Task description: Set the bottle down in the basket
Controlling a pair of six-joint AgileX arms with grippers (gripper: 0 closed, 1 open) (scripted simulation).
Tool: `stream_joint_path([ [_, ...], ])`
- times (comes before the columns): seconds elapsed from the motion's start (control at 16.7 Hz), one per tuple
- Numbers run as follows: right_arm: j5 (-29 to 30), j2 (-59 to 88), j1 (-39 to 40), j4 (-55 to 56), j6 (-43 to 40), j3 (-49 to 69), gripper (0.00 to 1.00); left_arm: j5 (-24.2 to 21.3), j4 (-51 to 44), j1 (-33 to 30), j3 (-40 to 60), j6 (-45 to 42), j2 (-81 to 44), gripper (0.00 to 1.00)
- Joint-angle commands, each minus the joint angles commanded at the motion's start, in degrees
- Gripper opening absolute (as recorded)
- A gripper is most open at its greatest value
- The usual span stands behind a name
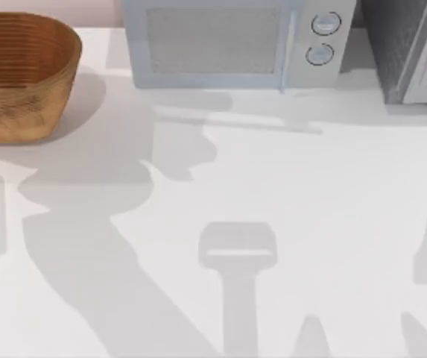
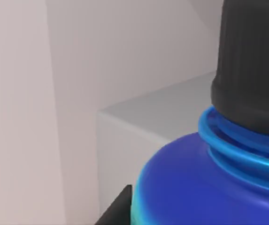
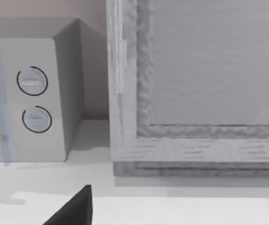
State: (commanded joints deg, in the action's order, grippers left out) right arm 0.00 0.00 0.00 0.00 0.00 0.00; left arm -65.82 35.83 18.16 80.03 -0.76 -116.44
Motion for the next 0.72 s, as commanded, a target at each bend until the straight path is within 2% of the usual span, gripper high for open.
stream_joint_path([
  [0.36,0.00,0.00,0.00,0.00,0.00,0.00,1.00,0.00,0.00,0.00,0.00,0.00,0.00,0.98],
  [0.72,0.00,0.00,0.00,0.00,0.00,0.00,1.00,0.00,0.00,0.00,0.00,0.00,0.00,1.00],
])
